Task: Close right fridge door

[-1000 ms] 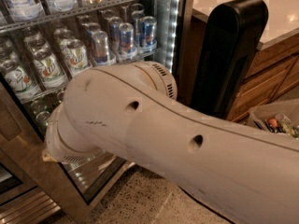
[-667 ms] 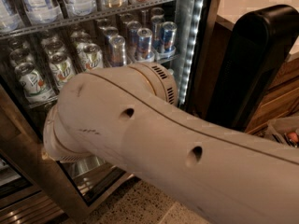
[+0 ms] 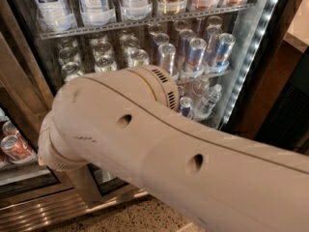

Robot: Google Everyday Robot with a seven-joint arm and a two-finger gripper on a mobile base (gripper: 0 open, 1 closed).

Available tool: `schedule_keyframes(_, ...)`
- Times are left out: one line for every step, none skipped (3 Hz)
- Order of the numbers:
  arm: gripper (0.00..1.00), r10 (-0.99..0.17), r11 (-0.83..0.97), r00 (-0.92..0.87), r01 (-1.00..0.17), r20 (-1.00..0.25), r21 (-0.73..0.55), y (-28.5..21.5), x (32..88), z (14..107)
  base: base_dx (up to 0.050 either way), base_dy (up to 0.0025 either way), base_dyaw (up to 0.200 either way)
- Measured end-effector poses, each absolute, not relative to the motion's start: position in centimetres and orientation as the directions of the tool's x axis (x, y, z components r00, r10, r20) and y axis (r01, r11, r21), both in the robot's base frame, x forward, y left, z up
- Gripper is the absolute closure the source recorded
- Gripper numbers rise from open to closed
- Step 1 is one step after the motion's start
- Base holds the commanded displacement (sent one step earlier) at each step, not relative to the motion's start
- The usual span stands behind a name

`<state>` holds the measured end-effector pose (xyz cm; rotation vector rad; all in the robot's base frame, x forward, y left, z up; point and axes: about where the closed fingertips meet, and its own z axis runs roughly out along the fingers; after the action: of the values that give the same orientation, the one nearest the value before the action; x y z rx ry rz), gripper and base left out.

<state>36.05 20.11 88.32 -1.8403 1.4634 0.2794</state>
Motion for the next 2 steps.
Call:
schedule_keyframes(1.0, -0.741, -0.06, 0.321, -0.906, -0.589, -0.418, 20.11, 36.05, 88.32, 0.05, -0.00005, 0.001)
schedule_keyframes(1.0, -0.741, -0.06, 0.321, -0.906, -0.589, -0.418, 20.11, 36.05, 88.32, 0.05, 0.0, 0.0)
